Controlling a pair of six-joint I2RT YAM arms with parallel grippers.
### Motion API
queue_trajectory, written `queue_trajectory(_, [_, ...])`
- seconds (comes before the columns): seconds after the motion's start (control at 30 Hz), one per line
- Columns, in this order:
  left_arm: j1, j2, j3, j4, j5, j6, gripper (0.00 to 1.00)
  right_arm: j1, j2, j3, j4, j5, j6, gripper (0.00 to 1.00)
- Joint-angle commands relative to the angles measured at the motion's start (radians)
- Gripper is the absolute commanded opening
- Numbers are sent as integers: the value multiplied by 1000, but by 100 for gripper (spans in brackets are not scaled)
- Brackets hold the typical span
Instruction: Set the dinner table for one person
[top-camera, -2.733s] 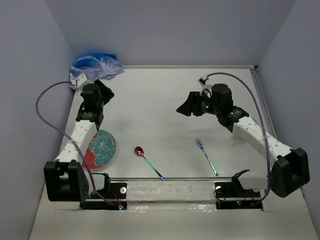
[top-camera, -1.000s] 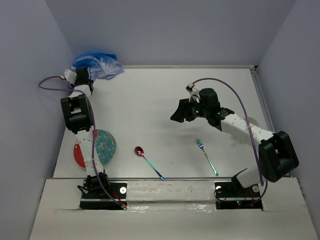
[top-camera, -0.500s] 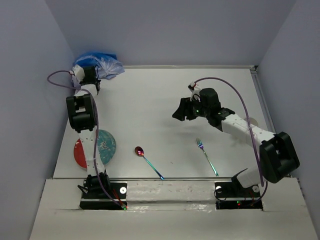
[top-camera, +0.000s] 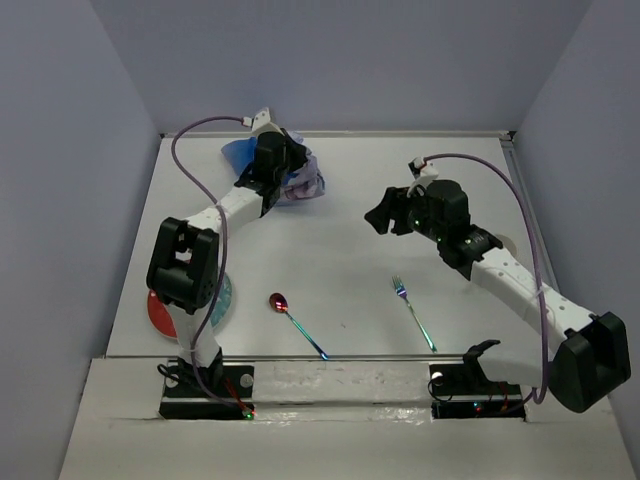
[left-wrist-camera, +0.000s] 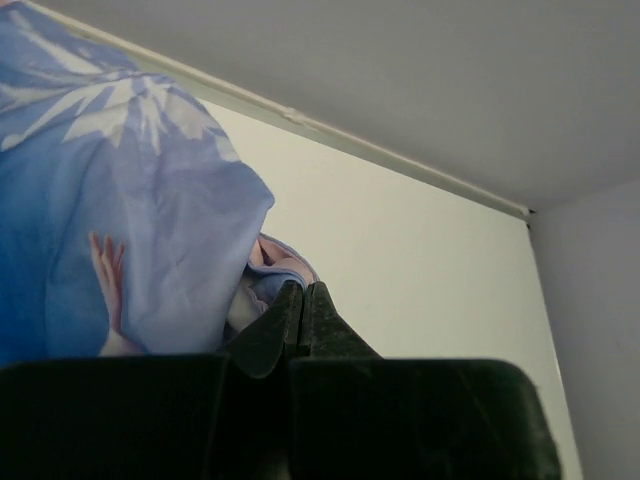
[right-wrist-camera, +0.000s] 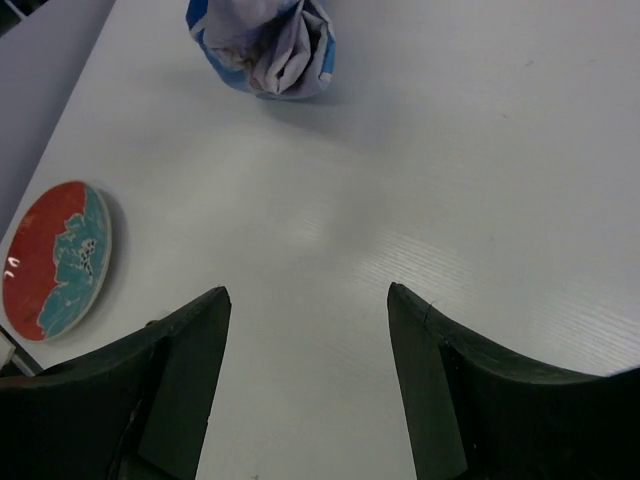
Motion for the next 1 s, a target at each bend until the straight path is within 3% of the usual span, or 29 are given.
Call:
queue_trajectory(0.0, [-47,-52,-43,97,69,-42,0,-36,-33,-39,-29,61,13,73])
queue_trajectory(0.33, [-75,-185,-64,187,161,-188,0,-36,165,29,-19,-94,-7,81])
queue_trajectory(0.47, [-75,-271,-41,196,133,-140,0,-36,199,46,4,-149,-19,81])
queue_trajectory(0.73, [-141,-127,342,117,218,-117,0,-36,185,181,-35,-100,-51,79])
queue_trajectory(0.87, [-152,-132,500,78,219,-99,0,-36,144,230,-94,-71,-82,80])
queue_trajectory(0.97, [-150,-179,554,38,145,-9,0,-36,128,270,-153,-79,-105,84])
